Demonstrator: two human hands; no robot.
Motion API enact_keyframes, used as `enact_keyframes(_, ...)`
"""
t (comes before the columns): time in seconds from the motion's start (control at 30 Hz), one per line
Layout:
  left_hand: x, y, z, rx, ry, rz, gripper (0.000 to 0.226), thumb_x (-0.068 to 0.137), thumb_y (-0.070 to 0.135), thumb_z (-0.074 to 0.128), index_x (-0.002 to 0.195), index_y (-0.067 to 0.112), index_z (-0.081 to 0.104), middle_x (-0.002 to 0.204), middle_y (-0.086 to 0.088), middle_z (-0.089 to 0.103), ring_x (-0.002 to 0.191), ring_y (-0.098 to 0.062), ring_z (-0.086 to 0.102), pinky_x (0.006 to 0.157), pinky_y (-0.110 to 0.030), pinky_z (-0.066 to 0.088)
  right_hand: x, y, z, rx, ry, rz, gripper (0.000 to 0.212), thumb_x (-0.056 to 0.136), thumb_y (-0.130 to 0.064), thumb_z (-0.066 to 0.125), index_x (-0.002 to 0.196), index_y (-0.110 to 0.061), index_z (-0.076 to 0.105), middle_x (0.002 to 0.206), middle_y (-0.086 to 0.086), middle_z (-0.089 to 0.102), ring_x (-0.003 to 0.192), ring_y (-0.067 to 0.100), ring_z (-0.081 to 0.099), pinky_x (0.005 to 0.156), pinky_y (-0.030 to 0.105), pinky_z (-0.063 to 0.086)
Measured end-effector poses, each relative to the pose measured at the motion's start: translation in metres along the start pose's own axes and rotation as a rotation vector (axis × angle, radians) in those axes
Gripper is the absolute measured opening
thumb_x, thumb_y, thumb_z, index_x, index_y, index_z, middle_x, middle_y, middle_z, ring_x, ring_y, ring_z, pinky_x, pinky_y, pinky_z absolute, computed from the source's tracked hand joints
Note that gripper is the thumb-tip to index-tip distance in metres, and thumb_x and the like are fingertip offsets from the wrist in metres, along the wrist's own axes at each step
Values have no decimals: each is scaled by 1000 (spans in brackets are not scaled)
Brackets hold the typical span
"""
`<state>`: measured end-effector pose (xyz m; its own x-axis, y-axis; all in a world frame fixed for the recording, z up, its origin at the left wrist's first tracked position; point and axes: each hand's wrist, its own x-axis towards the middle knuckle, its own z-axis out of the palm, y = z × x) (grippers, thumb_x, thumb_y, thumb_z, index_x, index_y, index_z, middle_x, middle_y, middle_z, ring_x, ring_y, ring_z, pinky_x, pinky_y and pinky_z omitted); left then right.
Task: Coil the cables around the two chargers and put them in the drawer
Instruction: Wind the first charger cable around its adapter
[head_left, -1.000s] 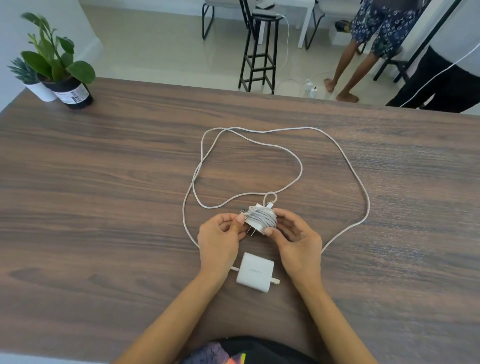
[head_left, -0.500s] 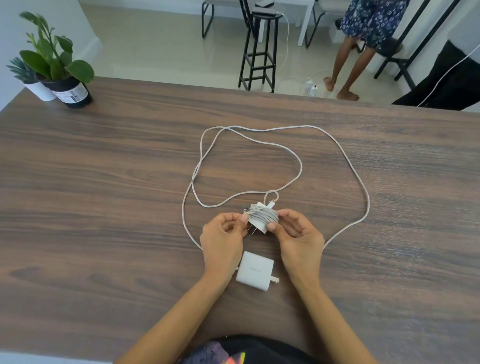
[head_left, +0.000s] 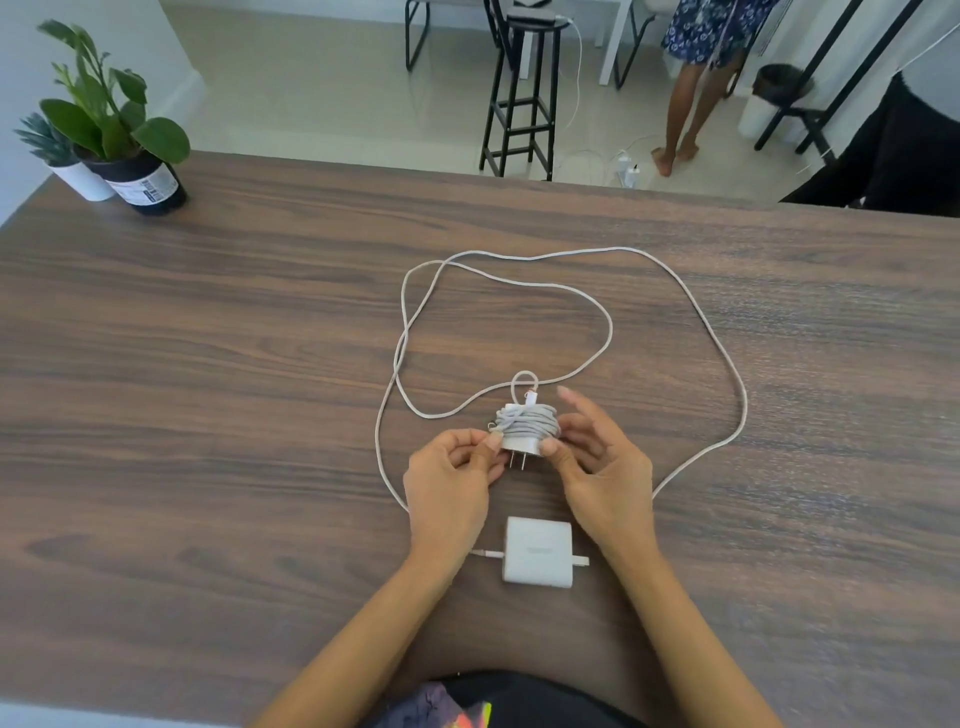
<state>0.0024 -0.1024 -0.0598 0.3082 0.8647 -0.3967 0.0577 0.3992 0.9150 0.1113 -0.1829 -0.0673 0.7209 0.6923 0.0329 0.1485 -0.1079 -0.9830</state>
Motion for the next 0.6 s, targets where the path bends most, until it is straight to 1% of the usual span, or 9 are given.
enact_keyframes(0.07, 6, 2, -5, 96, -42, 46, 5, 86, 11, 66, 83, 7, 66, 81, -12, 73, 76, -17, 72, 69, -21, 57, 0, 2, -2, -97, -68, -62, 52, 75, -8, 77, 119, -31, 61, 106, -3, 63, 96, 12, 65, 87, 22, 53)
enact_keyframes(0.13, 12, 2, -10, 229, -83, 125, 5, 85, 14, 68, 80, 12, 66, 79, -6, 73, 78, -17, 72, 75, -27, 58, 2, 2, -4, -213, -79, -124, 48, 70, -15, 81, 114, -27, 65, 109, -5, 58, 98, 13, 64, 88, 24, 53)
enact_keyframes(0.17, 14, 2, -11, 313, -104, 166, 6, 85, 17, 68, 80, 14, 66, 79, -3, 73, 78, -16, 71, 78, -27, 56, 3, 1, -5, -263, -71, -162, 45, 69, -18, 83, 110, -24, 66, 110, -6, 57, 98, 12, 63, 88, 23, 52)
enact_keyframes(0.2, 15, 3, -12, 406, -122, 209, 7, 86, 20, 67, 81, 16, 65, 80, 1, 72, 78, -13, 69, 78, -21, 54, 5, 0, -6, -303, -66, -198, 42, 69, -19, 83, 107, -21, 67, 111, -6, 58, 98, 10, 63, 87, 22, 52)
enact_keyframes(0.27, 14, 4, -12, 540, -141, 282, 7, 87, 24, 65, 85, 17, 63, 85, 6, 69, 80, -5, 65, 73, -7, 46, 6, -3, -6, -362, -78, -237, 39, 72, -20, 81, 107, -18, 65, 110, -8, 63, 98, 6, 64, 86, 22, 53)
enact_keyframes(0.37, 16, 6, -8, 551, -194, 317, 8, 89, 24, 63, 90, 16, 63, 94, 2, 66, 85, -2, 62, 74, -5, 45, 6, -6, -5, -440, -100, -296, 46, 74, -21, 78, 117, -19, 62, 114, -14, 64, 104, 0, 60, 92, 19, 49)
enact_keyframes(0.47, 18, 6, -8, 549, -238, 318, 7, 89, 24, 63, 89, 17, 63, 97, 2, 64, 87, -3, 62, 75, -6, 45, 8, -4, -6, -505, -124, -357, 53, 73, -18, 79, 123, -15, 60, 116, -12, 62, 109, -6, 53, 95, 6, 38)
enact_keyframes(0.53, 20, 6, -8, 564, -260, 326, 7, 89, 24, 62, 88, 17, 63, 97, 3, 63, 88, -4, 62, 77, -9, 47, 7, -1, -7, -535, -114, -373, 56, 73, -17, 80, 124, -13, 59, 116, -13, 60, 111, -9, 49, 95, 1, 33)
enact_keyframes(0.6, 22, 7, -9, 585, -300, 359, 7, 90, 22, 61, 87, 17, 64, 96, 6, 60, 87, 1, 60, 79, -12, 46, 6, 2, -6, -554, -79, -386, 55, 74, -18, 80, 124, -11, 59, 117, -9, 62, 111, -7, 50, 95, 1, 33)
